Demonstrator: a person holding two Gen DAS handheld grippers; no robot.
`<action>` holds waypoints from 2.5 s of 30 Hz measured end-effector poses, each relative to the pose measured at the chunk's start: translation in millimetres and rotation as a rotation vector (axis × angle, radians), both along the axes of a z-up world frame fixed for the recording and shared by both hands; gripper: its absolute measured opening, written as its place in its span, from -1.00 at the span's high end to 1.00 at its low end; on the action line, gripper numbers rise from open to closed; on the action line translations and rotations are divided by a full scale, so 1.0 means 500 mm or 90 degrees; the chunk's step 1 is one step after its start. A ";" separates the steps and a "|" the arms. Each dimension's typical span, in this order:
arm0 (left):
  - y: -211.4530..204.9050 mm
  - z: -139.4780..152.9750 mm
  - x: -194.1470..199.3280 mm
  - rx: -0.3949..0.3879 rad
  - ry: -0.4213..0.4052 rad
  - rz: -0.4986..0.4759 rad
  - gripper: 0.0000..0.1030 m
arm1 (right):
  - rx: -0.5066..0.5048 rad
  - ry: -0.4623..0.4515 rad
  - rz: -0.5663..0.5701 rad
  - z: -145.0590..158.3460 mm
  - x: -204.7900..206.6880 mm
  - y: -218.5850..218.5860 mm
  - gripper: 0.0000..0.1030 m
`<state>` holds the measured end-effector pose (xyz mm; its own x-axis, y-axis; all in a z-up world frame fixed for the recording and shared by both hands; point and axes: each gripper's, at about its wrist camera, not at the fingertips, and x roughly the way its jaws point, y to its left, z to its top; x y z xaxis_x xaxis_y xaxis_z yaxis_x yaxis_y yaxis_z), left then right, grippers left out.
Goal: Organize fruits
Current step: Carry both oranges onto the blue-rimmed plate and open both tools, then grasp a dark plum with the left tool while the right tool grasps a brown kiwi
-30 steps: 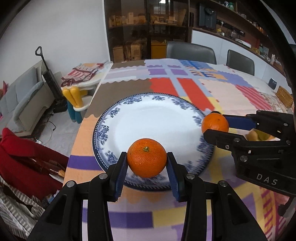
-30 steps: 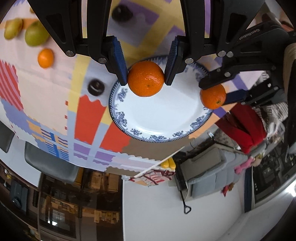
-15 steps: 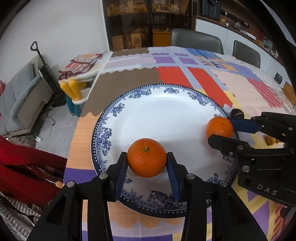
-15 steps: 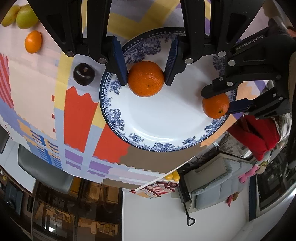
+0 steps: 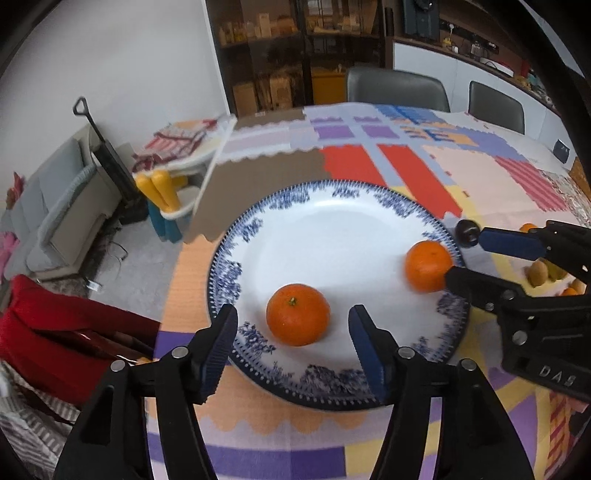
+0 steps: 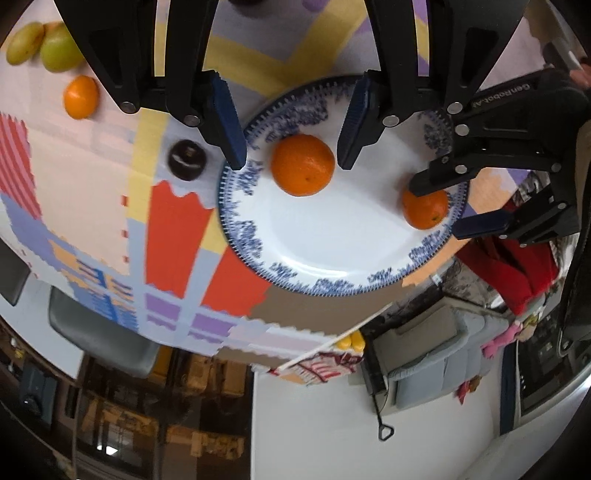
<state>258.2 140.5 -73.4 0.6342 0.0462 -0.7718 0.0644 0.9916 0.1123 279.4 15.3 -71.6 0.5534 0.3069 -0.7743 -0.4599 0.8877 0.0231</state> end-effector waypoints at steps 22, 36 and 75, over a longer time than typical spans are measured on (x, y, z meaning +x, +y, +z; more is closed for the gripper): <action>-0.207 0.140 -0.215 -0.011 -0.151 -0.030 -0.85 | 0.026 -0.168 -0.122 0.157 -0.217 -0.249 -0.55; -0.305 0.102 -0.231 -0.007 -0.124 -0.050 -0.89 | 0.020 -0.162 -0.235 0.132 -0.267 -0.397 -0.55; -0.339 -0.076 -0.092 -0.060 0.045 -0.077 0.21 | -0.013 0.012 -0.275 -0.057 -0.151 -0.454 0.24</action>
<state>211.9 -29.0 -111.6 0.5745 -0.1018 -0.8122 0.1880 0.9821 0.0099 203.7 -211.4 -100.3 0.6133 0.0353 -0.7891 -0.0462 0.9989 0.0088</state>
